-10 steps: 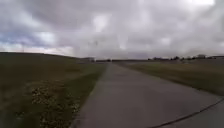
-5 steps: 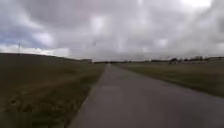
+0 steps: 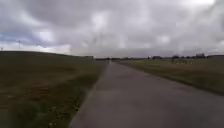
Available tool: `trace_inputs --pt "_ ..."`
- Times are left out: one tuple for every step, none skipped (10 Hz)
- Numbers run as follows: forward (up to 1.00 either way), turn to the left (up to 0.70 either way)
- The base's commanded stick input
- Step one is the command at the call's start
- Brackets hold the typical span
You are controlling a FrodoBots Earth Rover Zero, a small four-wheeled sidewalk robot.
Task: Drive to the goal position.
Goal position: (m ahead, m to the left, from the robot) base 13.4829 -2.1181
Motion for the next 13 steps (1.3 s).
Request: trace_inputs --pt "1.0 0.0" --pt "1.0 0.0" --pt "1.0 0.0" --pt "1.0 0.0" --pt "1.0 0.0" --pt "1.0 0.0" --pt "1.0 0.0" --pt "1.0 0.0" --pt "1.0 0.0" --pt "1.0 0.0" --pt "1.0 0.0" --pt "1.0 0.0" --pt "1.0 0.0"
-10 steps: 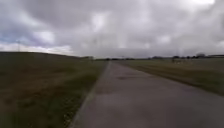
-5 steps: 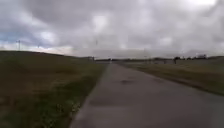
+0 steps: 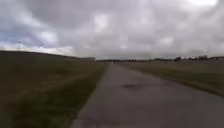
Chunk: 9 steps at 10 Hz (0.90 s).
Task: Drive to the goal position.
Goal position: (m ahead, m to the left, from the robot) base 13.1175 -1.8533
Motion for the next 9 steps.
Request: trace_inputs --pt "1.0 0.0" --pt "1.0 0.0" --pt "1.0 0.0" --pt "1.0 0.0" --pt "1.0 0.0" --pt "1.0 0.0" --pt "1.0 0.0" --pt "1.0 0.0" --pt "1.0 0.0"
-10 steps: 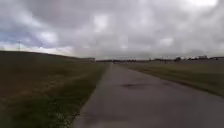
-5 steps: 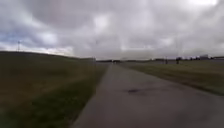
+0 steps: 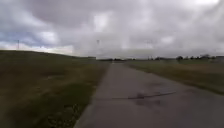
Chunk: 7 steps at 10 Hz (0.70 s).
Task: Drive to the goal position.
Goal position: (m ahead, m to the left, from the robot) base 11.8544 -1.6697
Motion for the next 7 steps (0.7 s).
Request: trace_inputs --pt "1.0 -0.02" --pt "1.0 -0.2" --pt "1.0 -0.4" --pt "1.0 -0.4" --pt "1.0 -0.4" --pt "1.0 -0.4" --pt "1.0 -0.4"
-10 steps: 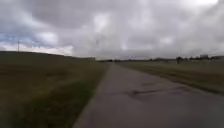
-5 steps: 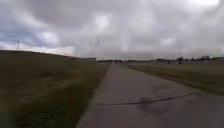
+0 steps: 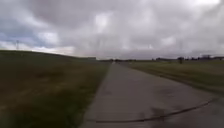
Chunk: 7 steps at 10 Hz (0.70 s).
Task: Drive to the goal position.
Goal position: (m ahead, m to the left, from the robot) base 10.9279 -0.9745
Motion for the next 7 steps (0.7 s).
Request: trace_inputs --pt "1.0 -0.18" --pt "1.0 -0.04" --pt "1.0 0.0" --pt "1.0 0.0" --pt "1.0 0.0" --pt "1.0 0.0" --pt "1.0 0.0"
